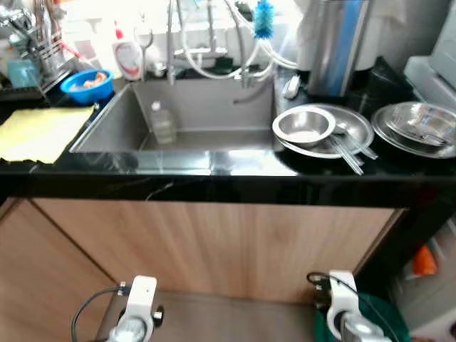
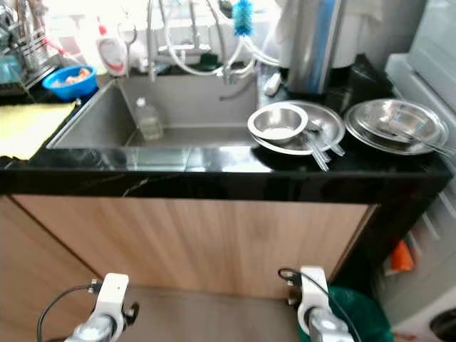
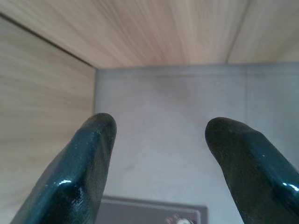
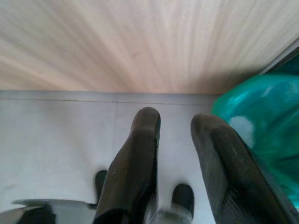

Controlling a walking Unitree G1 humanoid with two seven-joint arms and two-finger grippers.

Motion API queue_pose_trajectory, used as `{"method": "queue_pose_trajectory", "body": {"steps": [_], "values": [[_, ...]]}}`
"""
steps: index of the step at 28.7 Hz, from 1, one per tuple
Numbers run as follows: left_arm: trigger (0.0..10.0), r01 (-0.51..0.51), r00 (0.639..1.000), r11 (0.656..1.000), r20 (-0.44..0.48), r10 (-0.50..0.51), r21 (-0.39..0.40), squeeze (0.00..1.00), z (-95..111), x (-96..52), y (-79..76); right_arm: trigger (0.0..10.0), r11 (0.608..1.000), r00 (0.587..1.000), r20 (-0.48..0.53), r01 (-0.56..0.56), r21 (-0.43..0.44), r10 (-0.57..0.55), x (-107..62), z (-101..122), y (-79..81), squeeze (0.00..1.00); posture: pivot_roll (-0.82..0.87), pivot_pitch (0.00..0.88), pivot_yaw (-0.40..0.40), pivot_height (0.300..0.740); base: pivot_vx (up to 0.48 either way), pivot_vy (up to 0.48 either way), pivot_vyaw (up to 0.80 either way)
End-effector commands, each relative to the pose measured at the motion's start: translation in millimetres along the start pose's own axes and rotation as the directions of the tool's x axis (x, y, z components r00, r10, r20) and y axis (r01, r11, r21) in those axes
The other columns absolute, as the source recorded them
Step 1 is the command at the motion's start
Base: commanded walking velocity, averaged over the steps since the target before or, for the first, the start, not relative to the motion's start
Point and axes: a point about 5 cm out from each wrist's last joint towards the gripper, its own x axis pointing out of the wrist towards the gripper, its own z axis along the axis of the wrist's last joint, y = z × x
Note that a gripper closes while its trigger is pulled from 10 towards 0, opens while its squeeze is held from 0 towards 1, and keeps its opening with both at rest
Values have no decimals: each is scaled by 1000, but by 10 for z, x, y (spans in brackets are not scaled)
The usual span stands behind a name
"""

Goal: Kitchen organization

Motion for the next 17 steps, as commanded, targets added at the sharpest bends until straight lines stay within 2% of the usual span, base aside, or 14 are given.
{"method": "queue_pose_trajectory", "body": {"steps": [1,5,17], "values": [[10000,-5,1000,1000,-12,5,-2,0,-32,-6,20,10000,1000,1000,-20,11,0,-11,-8,-51,-17,0,-185,0,130,740,0,480,0],[10000,-11,1000,1000,-8,11,-2,0,-20,-4,32,10000,1000,1000,-21,13,1,-13,-6,-47,-14,0,-179,0,127,740,0,480,0],[10000,3,1000,1000,19,-3,13,0,59,12,-10,10000,1000,1000,-22,7,-1,-7,-2,-38,3,0,-171,0,131,740,0,0,0]]}}
